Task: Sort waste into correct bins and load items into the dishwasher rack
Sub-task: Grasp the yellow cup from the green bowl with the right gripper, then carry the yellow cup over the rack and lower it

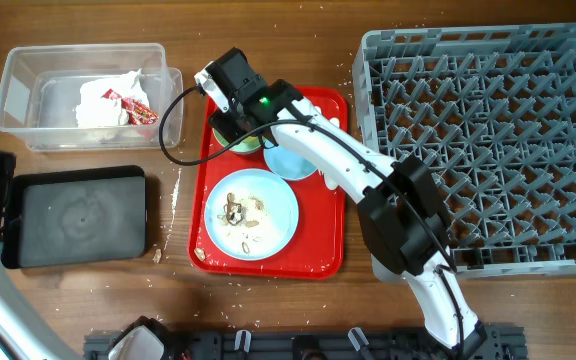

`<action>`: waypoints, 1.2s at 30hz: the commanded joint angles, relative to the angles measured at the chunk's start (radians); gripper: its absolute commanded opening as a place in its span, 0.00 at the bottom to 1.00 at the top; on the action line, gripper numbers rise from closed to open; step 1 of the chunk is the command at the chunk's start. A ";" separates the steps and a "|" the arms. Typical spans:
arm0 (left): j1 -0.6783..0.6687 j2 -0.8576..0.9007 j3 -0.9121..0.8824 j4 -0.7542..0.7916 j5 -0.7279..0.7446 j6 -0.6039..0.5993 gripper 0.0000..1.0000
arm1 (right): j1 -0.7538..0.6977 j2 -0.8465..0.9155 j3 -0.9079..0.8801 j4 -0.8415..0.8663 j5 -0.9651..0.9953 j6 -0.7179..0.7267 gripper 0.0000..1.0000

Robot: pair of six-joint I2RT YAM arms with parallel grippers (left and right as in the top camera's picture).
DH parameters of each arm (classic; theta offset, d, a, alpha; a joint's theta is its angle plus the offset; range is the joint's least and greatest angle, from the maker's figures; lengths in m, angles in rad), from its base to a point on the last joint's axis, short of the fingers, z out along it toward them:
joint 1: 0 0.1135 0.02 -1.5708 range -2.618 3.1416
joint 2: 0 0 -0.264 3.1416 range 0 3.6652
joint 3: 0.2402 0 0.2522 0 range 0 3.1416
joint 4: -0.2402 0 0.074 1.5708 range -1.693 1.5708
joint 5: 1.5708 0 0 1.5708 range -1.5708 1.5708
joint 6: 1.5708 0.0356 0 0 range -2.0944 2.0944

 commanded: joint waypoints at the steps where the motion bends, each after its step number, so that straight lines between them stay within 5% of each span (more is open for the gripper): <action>1: 0.004 -0.002 -0.002 0.000 0.005 -0.005 1.00 | 0.009 0.019 0.003 -0.017 0.011 0.002 0.48; 3: 0.004 -0.002 -0.002 0.000 0.005 -0.005 1.00 | 0.014 0.019 0.002 -0.048 -0.014 0.018 0.40; 9: 0.004 -0.002 -0.002 0.000 0.005 -0.005 1.00 | 0.019 0.019 -0.039 -0.054 -0.014 0.036 0.37; 14: 0.004 -0.002 -0.002 0.000 0.005 -0.005 1.00 | 0.019 0.005 -0.015 -0.051 -0.014 0.036 0.05; 18: 0.004 -0.002 -0.002 0.000 0.005 -0.005 1.00 | 0.011 -0.124 0.026 -0.054 -0.020 0.081 0.04; 22: 0.004 -0.002 -0.002 0.000 0.005 -0.005 1.00 | -0.063 -0.296 0.026 -0.124 -0.315 0.055 0.04; 26: 0.004 -0.002 -0.002 0.000 0.005 -0.005 1.00 | -0.240 -0.357 0.026 -0.251 -0.933 -0.080 0.04; 29: 0.004 -0.002 -0.002 0.000 0.005 -0.005 1.00 | -0.376 -0.357 0.024 -0.318 -1.200 -0.133 0.04; 36: 0.004 -0.002 -0.002 0.000 0.005 -0.005 1.00 | -0.583 -0.357 0.024 -0.411 -1.246 -0.132 0.04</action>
